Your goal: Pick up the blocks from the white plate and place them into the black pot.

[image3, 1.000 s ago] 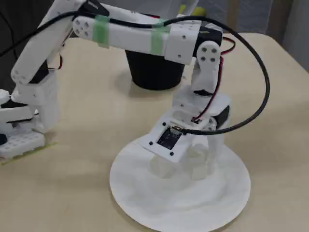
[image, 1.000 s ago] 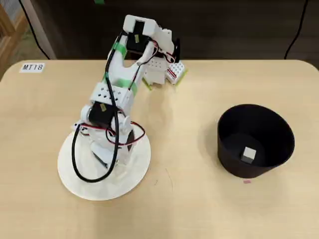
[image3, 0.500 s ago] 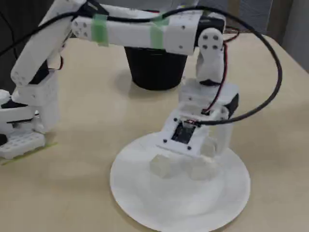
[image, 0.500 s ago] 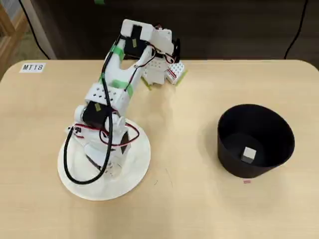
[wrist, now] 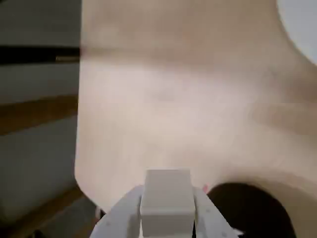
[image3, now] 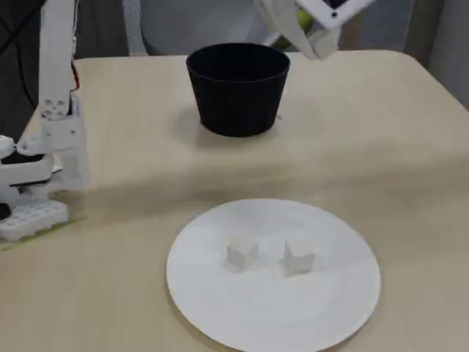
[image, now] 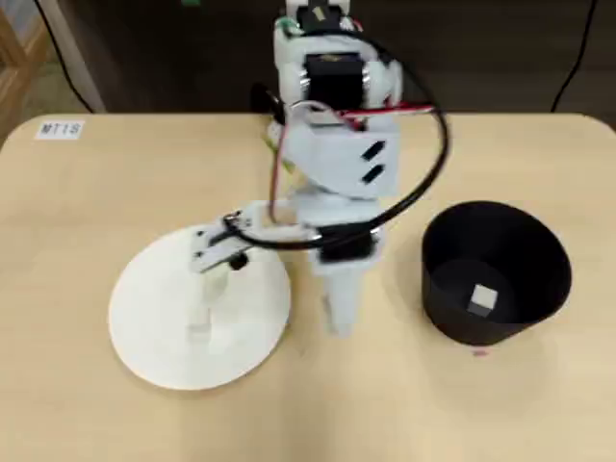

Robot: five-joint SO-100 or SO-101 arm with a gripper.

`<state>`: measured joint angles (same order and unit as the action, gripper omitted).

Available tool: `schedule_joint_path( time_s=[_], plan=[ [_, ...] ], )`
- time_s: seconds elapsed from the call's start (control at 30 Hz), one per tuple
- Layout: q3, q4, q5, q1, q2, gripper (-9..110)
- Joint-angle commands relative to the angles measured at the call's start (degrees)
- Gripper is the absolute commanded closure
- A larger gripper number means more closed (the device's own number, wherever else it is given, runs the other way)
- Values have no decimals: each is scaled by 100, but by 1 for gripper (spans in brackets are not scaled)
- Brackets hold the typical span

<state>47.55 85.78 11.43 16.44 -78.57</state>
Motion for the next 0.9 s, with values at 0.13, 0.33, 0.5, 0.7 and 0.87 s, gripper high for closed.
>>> schedule_joint_path(
  time_s=[0.13, 0.33, 0.5, 0.7, 0.87],
  plan=[
    [2619, -2232, -519, 1371, -2268, 104],
    [3577, -2689, -457, 1837, -2276, 104],
    [4421, -3480, -404, 2004, -2197, 104],
    [4570, -3639, -431, 2004, -1916, 104],
    [4649, -3551, -562, 1960, -1854, 102]
  ],
)
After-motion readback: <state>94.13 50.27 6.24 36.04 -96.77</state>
